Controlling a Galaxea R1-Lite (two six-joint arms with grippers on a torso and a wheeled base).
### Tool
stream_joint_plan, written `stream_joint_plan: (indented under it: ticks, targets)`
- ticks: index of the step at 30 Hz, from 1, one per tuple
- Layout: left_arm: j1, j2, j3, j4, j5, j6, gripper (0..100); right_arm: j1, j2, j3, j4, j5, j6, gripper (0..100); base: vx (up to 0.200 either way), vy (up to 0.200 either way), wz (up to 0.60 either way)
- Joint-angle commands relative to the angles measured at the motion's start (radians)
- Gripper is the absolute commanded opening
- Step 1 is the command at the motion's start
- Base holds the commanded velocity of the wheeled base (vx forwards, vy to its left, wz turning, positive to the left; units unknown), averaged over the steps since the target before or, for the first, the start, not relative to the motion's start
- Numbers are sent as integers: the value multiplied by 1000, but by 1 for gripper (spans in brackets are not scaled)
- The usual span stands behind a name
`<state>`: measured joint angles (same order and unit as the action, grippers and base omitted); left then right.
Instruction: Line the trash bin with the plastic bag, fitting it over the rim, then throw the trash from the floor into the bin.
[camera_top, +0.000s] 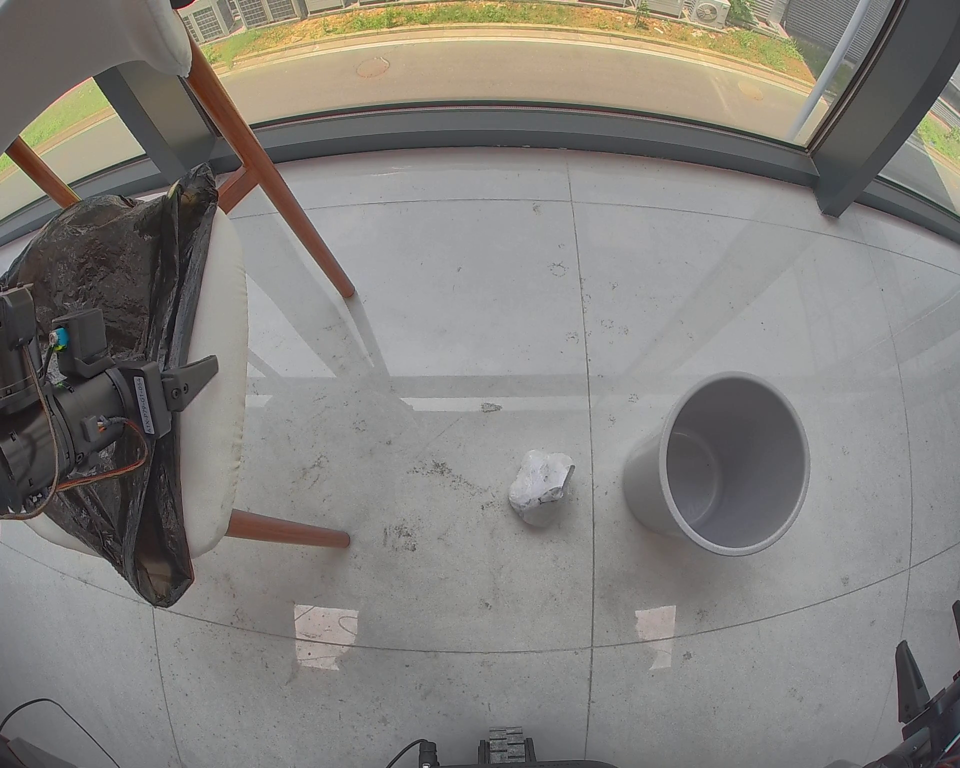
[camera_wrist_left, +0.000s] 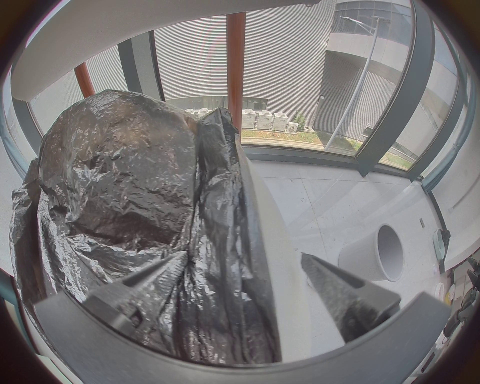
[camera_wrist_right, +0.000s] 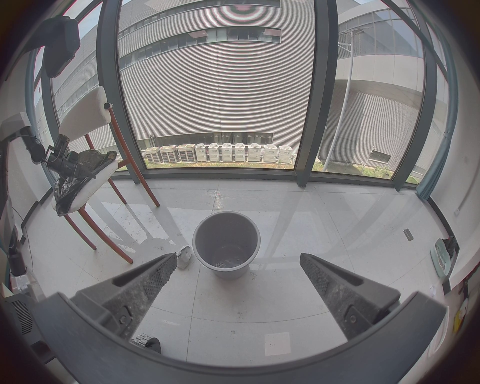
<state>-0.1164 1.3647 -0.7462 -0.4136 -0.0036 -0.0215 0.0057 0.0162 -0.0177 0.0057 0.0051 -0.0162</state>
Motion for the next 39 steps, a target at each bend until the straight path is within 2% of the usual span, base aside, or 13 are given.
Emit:
stream_joint_plan:
  ticks: [1, 10, 19, 23, 24, 26, 28, 32, 33, 34, 39]
  targets:
    - [-2, 5, 1, -1, -4, -2, 0, 0, -10, 18, 0, -1, -1, 100, 0, 0, 0]
    - [0, 5, 1, 3, -4, -6, 0, 0, -10, 18, 0, -1, -1, 100, 0, 0, 0]
    - [9, -49, 27, 4, -16, -61, 0, 0, -10, 18, 0, -1, -1, 100, 0, 0, 0]
    - [38, -61, 50, 3, -42, -71, 0, 0, -10, 18, 0, -1, -1, 100, 0, 0, 0]
    - [47, -78, 68, 3, -76, -72, 0, 0, -10, 18, 0, -1, -1, 100, 0, 0, 0]
    - [60, -90, 82, 3, -91, -84, 0, 0, -10, 18, 0, -1, -1, 100, 0, 0, 0]
    - [81, -105, 111, 1, -124, -140, 0, 0, -10, 18, 0, -1, -1, 100, 0, 0, 0]
    - [101, -105, 116, -2, -142, -253, 0, 0, -10, 18, 0, -1, -1, 100, 0, 0, 0]
    - [101, -105, 116, -2, -145, -258, 0, 0, -10, 18, 0, -1, -1, 100, 0, 0, 0]
    - [103, -105, 107, -5, -180, -319, 0, 0, -10, 18, 0, -1, 1, 100, 0, 0, 0]
    - [104, -118, 94, -8, -268, -454, 0, 0, -10, 18, 0, -1, -1, 100, 0, 0, 0]
